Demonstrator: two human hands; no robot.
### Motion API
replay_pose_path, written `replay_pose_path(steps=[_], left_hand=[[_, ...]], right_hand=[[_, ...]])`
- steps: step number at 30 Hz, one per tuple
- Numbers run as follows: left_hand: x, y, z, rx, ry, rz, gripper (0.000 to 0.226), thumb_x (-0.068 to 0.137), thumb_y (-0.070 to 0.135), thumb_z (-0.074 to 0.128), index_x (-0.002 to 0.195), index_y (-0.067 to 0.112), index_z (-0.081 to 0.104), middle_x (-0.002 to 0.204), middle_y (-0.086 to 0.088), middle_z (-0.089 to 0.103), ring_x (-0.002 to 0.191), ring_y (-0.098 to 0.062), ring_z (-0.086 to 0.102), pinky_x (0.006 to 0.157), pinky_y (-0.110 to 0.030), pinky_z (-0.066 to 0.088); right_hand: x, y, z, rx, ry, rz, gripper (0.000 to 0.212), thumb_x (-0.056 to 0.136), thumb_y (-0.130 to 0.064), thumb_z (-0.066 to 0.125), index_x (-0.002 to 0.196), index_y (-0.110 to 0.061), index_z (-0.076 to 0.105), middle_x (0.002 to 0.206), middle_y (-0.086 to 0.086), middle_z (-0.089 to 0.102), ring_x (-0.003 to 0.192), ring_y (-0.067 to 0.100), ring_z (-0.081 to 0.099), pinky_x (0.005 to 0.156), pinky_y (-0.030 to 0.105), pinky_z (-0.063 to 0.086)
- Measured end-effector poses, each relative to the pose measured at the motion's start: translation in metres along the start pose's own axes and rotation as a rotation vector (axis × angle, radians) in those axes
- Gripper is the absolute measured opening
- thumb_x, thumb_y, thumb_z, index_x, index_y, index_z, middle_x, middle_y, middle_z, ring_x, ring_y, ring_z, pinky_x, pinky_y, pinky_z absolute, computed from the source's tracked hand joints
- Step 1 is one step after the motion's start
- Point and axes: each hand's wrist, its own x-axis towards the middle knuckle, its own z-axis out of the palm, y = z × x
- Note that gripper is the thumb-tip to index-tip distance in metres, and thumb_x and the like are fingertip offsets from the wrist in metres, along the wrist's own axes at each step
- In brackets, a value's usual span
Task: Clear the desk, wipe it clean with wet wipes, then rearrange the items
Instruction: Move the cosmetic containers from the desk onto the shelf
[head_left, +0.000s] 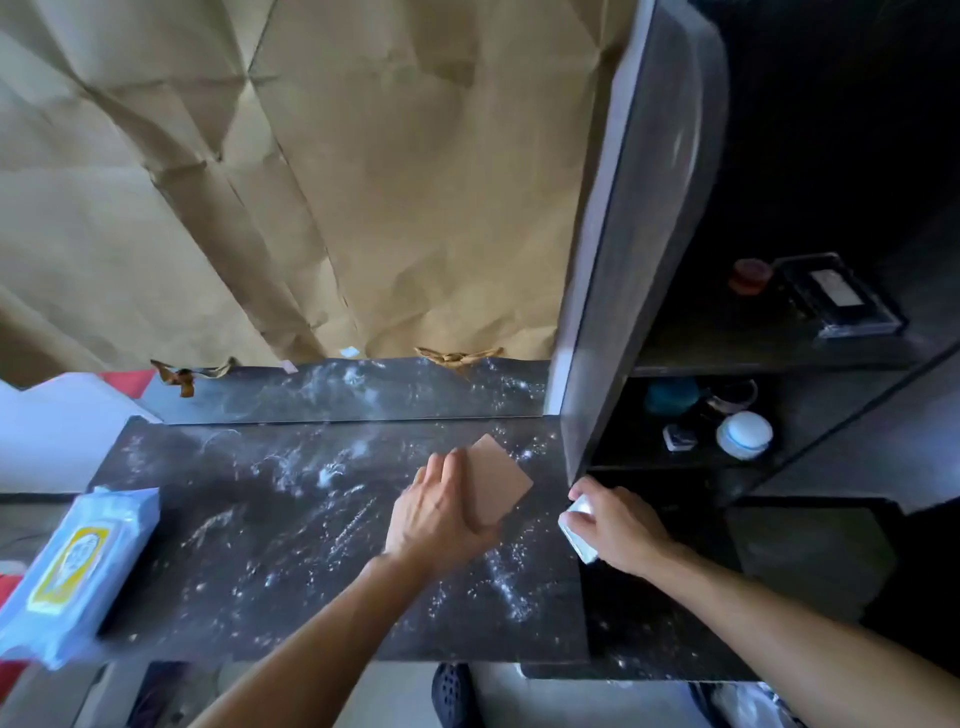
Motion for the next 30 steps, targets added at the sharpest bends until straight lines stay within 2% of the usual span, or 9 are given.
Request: replay_pose_path(steps=[5,9,11,15,19,24,27,30], left_hand=[[-0.026,0.093,-0.006,-0.016,0.082,0.055,0.092,0.06,0.056,0.068,0.137,0.021,0.031,0.115,0.003,0.04,0.104,-0.02,0.051,0.076,-0.032,0.046],[-0.032,0.161,-0.019,-0.052,0.19,0.138,0.099,0.063,0.056,0.065,0.145,0.02,0.022,0.117,0.002,0.042,0.107,-0.019,0.045,0.087,-0.033,0.043],[-0.03,0.193,-0.027,-0.056,0.223,0.179,0.091,0.065,0.056,0.061,0.142,0.022,0.025,0.115,0.0,0.046,0.104,-0.021,0.044,0.091,-0.034,0.04],[-0.012,0.242,-0.044,-0.036,0.327,0.21,0.068,0.068,0.059,0.05,0.124,0.022,0.039,0.11,-0.004,0.046,0.098,-0.026,0.045,0.086,-0.037,0.041],[0.026,0.272,-0.061,0.079,0.3,0.177,0.056,0.08,0.051,0.055,0.122,0.016,0.04,0.118,-0.01,0.042,0.102,-0.033,0.047,0.089,-0.042,0.04],[0.071,0.288,-0.071,0.273,0.232,0.105,0.062,0.084,0.046,0.056,0.133,0.013,0.035,0.133,-0.018,0.038,0.118,-0.038,0.041,0.095,-0.046,0.038],[0.085,0.286,-0.07,0.261,0.217,0.057,0.057,0.087,0.044,0.054,0.133,0.015,0.036,0.133,-0.015,0.037,0.117,-0.038,0.042,0.088,-0.044,0.04],[0.091,0.281,-0.063,0.261,0.237,0.053,0.049,0.091,0.043,0.047,0.131,0.016,0.038,0.133,-0.014,0.037,0.113,-0.037,0.045,0.081,-0.041,0.042]], right_hand=[[-0.048,0.062,-0.04,-0.048,0.004,0.031,0.034,0.085,-0.05,0.051,0.113,-0.03,0.051,0.1,0.003,0.064,0.089,0.023,0.06,0.066,0.029,0.043],[-0.073,0.098,-0.071,-0.045,0.062,0.044,0.032,0.085,-0.048,0.053,0.11,-0.029,0.053,0.096,0.003,0.064,0.088,0.024,0.06,0.068,0.031,0.045],[-0.083,0.111,-0.085,-0.043,0.086,0.039,0.032,0.085,-0.047,0.053,0.11,-0.028,0.053,0.091,0.001,0.064,0.086,0.022,0.061,0.064,0.03,0.042],[-0.096,0.13,-0.105,-0.034,0.135,0.019,0.031,0.086,-0.045,0.053,0.111,-0.026,0.054,0.08,-0.004,0.062,0.078,0.017,0.059,0.06,0.029,0.036],[-0.103,0.14,-0.126,0.003,0.197,0.05,0.031,0.089,-0.039,0.051,0.117,-0.025,0.053,0.096,-0.002,0.067,0.089,0.018,0.061,0.063,0.027,0.034],[-0.105,0.141,-0.16,0.079,0.244,0.075,0.025,0.087,-0.032,0.049,0.112,-0.028,0.052,0.092,-0.003,0.068,0.086,0.019,0.063,0.063,0.032,0.042],[-0.103,0.134,-0.186,0.151,0.301,0.055,0.018,0.087,-0.031,0.05,0.105,-0.028,0.053,0.094,-0.006,0.067,0.086,0.018,0.062,0.068,0.033,0.047],[-0.099,0.119,-0.21,0.22,0.404,-0.008,0.018,0.09,-0.027,0.052,0.108,-0.024,0.054,0.089,-0.003,0.066,0.081,0.017,0.062,0.064,0.029,0.044]])
